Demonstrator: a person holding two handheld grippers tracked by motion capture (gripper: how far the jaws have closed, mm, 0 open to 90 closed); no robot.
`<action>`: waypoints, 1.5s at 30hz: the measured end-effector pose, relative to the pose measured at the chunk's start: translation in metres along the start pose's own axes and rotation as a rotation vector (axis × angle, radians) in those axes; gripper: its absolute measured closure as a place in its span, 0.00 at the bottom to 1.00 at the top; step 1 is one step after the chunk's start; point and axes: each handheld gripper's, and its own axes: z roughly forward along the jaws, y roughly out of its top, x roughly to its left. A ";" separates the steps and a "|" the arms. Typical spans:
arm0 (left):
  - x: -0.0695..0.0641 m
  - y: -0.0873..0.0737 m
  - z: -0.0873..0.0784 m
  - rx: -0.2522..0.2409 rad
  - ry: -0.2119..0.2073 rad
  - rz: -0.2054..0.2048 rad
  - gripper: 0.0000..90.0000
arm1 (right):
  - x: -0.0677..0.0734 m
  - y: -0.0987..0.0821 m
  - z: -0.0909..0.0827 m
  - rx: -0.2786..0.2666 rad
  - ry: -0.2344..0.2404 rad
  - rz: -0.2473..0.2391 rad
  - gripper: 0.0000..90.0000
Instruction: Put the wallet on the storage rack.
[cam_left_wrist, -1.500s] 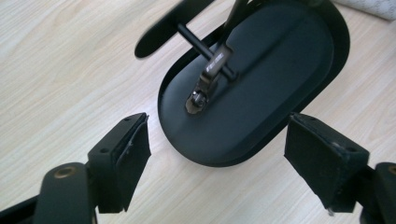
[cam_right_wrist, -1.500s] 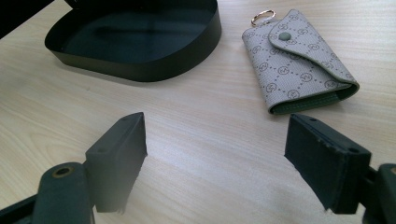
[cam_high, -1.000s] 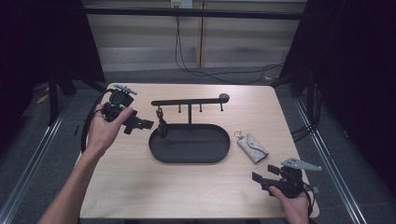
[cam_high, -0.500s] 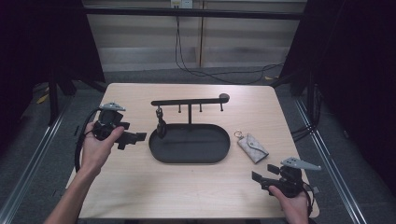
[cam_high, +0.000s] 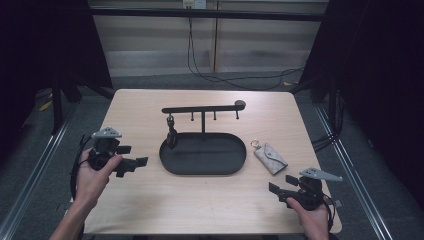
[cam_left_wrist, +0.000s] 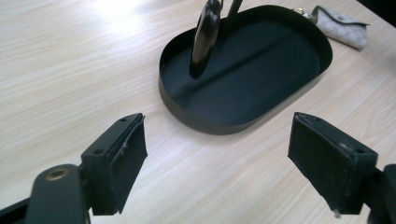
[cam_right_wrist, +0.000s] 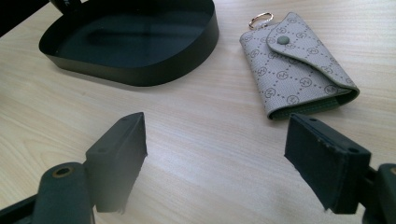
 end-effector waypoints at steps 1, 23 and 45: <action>-0.001 -0.003 0.000 -0.002 0.003 0.003 0.20 | 0.001 0.000 0.000 0.003 0.001 -0.004 0.23; -0.019 -0.074 0.019 -0.048 -0.021 -0.048 0.20 | 0.000 0.002 0.000 -0.011 0.001 0.005 0.22; -0.022 -0.105 0.004 -0.093 -0.079 -0.012 0.19 | -0.008 0.054 0.009 0.125 0.089 -0.070 0.24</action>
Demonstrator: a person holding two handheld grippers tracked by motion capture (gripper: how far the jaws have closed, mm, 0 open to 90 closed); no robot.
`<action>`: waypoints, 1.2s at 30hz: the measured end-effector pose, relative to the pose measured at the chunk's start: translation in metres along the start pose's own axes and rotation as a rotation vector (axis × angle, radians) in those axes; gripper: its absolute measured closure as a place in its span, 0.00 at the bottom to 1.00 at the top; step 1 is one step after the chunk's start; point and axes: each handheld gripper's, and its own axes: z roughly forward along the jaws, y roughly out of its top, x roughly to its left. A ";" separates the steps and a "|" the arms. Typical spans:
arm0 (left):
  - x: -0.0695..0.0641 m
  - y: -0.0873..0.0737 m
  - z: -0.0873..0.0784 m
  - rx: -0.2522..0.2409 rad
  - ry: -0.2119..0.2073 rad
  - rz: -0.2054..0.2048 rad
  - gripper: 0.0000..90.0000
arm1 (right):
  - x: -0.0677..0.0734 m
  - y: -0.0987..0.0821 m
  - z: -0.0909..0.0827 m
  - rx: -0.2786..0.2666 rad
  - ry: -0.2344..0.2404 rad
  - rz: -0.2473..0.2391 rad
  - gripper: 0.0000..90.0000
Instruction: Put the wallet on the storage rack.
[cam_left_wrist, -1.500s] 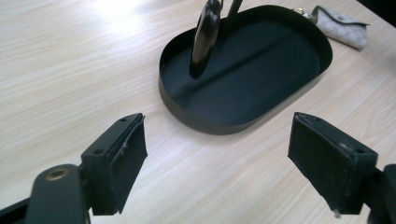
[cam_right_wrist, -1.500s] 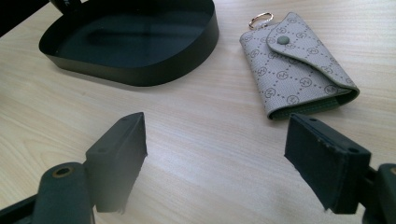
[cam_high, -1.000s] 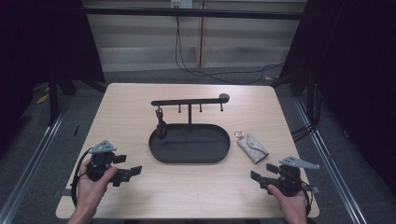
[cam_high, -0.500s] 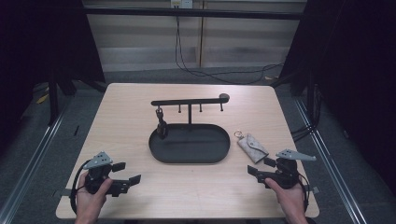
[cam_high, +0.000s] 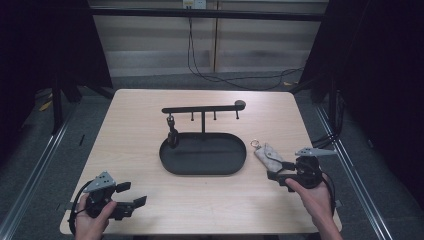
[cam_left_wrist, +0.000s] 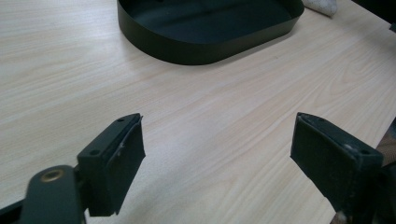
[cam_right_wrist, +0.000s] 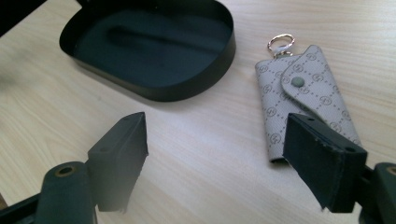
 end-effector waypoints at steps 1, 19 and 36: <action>0.001 -0.001 0.000 0.001 -0.008 -0.006 0.19 | -0.002 0.002 0.001 -0.003 -0.001 0.007 0.25; -0.002 0.000 0.005 0.031 -0.038 -0.014 0.19 | -0.016 0.047 0.020 0.122 -0.015 0.025 0.27; -0.001 0.001 0.005 0.039 -0.023 -0.007 0.19 | -0.023 0.071 0.045 0.308 -0.095 -0.026 0.27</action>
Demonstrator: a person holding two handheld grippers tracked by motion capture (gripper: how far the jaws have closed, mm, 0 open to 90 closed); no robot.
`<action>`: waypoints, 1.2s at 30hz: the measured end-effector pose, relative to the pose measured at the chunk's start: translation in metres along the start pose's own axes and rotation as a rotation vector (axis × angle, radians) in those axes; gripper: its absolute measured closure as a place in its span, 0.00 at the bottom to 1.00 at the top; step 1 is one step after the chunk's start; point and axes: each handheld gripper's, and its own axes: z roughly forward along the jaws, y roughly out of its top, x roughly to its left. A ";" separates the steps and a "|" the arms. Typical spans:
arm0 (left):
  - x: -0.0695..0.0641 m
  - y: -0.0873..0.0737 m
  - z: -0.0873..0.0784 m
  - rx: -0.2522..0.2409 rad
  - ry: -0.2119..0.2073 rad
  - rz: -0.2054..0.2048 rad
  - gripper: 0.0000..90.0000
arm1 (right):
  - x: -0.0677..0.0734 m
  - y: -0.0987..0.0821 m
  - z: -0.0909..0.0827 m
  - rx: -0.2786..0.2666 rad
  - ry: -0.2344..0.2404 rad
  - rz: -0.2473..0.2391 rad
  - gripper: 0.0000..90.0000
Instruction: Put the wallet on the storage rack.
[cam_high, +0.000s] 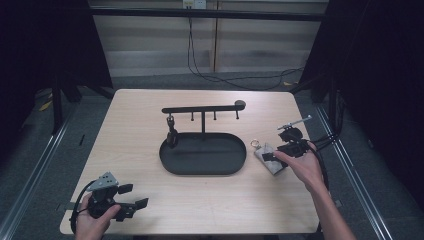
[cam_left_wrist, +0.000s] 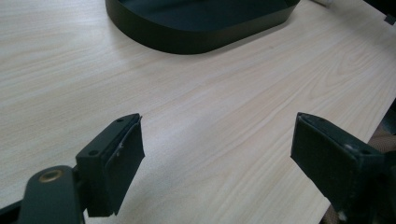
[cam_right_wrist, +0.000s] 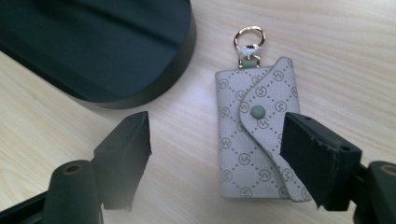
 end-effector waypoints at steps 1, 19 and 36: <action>0.000 0.000 0.000 0.000 0.001 0.000 0.19 | -0.001 0.001 0.002 0.012 -0.002 -0.004 0.27; 0.000 0.000 -0.001 -0.011 -0.006 0.005 0.19 | -0.018 0.023 0.021 0.139 -0.024 0.027 0.28; 0.000 0.000 -0.002 -0.012 -0.009 0.000 0.19 | -0.030 0.023 0.049 0.257 -0.057 0.036 0.28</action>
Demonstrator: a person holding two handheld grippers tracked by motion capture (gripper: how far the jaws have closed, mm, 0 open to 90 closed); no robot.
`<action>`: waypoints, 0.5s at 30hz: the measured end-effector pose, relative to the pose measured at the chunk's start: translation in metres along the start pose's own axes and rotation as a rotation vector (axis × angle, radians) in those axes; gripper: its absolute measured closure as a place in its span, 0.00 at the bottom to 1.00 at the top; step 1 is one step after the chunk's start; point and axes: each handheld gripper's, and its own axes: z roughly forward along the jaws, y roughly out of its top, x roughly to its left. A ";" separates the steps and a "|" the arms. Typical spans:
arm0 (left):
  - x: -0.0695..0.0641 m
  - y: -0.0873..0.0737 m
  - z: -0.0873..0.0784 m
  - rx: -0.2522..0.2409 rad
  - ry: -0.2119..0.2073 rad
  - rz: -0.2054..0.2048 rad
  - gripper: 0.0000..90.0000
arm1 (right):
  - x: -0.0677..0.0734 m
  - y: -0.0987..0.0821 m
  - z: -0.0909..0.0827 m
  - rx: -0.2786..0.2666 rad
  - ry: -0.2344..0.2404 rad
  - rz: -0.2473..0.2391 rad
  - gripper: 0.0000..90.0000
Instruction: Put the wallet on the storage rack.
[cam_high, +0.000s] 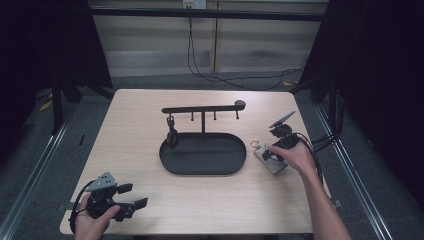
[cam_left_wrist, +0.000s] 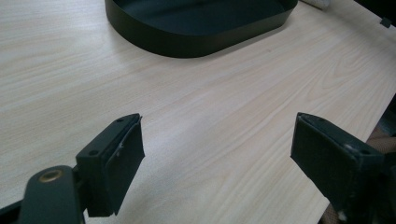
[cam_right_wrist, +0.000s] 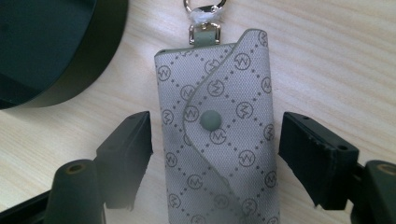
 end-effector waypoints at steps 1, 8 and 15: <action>0.000 0.000 0.000 0.001 0.000 0.000 0.19 | -0.001 0.000 0.001 0.000 -0.002 -0.004 0.28; 0.000 0.000 0.001 0.004 -0.002 0.006 0.19 | 0.000 0.002 0.009 0.038 -0.024 -0.014 0.30; 0.000 0.000 0.001 0.008 -0.005 0.004 0.19 | 0.002 0.003 0.017 0.064 -0.030 -0.018 0.29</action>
